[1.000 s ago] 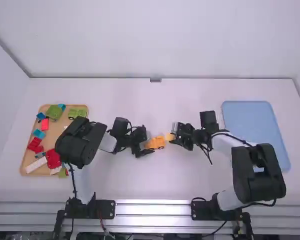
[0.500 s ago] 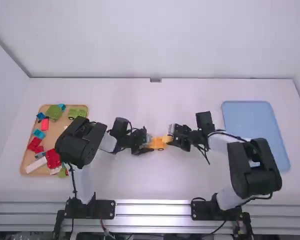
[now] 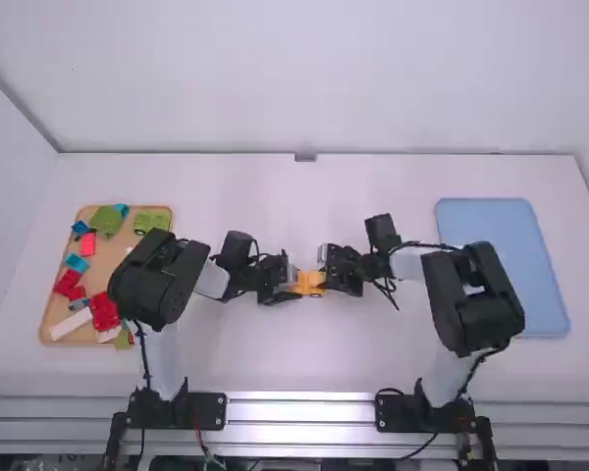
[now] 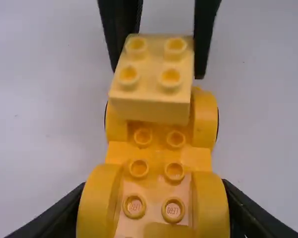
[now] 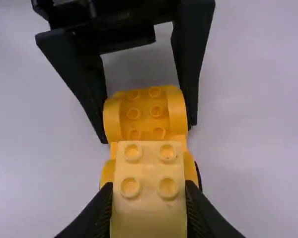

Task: Assemble lego blocks to make yellow taxi

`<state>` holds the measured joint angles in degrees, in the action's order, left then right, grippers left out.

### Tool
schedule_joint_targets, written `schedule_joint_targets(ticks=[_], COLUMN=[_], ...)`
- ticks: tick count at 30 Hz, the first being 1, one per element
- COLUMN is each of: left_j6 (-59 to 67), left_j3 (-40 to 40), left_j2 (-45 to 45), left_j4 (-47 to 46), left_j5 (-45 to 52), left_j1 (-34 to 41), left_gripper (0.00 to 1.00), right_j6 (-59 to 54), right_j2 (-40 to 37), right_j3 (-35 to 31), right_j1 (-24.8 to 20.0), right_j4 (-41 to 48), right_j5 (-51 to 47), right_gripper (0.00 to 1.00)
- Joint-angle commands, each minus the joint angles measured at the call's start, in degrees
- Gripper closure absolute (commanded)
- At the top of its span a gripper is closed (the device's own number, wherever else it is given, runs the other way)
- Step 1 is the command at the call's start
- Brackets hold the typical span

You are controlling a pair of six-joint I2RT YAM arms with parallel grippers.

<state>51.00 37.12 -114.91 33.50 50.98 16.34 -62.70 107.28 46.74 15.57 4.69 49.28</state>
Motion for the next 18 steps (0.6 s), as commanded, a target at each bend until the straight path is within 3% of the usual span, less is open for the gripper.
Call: schedule_joint_targets(ticks=[1, 18], left_j6=[0.94, 0.92], left_j3=[-0.07, -0.07], left_j2=[-0.50, -0.50], left_j4=[-0.70, -0.70], left_j5=[0.59, 0.61], left_j1=[0.37, 0.09], left_gripper=[0.51, 0.50], right_j6=[-1.90, -4.15], right_j2=[1.77, 2.03], right_j3=[1.38, 1.07], right_j1=[-0.13, 2.71], right_j4=[0.72, 0.70], right_j5=[0.15, -6.29], right_gripper=[0.87, 0.91])
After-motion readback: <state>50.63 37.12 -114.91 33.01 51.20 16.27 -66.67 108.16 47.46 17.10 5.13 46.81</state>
